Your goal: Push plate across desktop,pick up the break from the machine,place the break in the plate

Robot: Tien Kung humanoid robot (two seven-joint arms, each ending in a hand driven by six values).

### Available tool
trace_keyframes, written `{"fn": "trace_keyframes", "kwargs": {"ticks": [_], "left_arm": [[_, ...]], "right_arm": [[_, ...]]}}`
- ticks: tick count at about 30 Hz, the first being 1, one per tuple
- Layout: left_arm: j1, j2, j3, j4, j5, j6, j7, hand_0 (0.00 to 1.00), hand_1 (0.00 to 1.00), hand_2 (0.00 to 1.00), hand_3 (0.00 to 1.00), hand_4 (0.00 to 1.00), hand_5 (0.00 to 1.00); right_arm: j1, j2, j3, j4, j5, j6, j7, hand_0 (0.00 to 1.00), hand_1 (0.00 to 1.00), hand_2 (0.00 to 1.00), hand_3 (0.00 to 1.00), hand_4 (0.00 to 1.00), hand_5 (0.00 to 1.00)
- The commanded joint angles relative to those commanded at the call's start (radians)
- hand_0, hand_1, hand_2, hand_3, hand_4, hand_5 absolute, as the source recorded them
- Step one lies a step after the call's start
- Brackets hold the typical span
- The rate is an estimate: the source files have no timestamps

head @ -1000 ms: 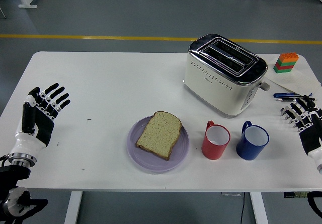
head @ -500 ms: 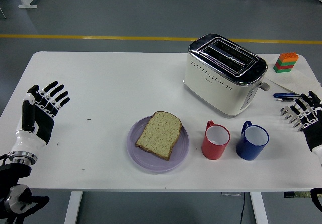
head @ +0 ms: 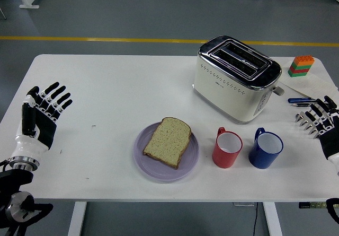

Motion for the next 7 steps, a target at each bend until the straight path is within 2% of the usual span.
{"fn": "trace_keyframes", "kwargs": {"ticks": [7], "left_arm": [[0.005, 0.000, -0.011, -0.006, 0.008, -0.014, 0.007, 0.773, 0.756, 0.761, 0.724, 0.544, 0.998]], "right_arm": [[0.006, 0.000, -0.008, 0.000, -0.003, -0.004, -0.002, 0.751, 0.714, 0.716, 0.680, 0.537, 0.332]]}}
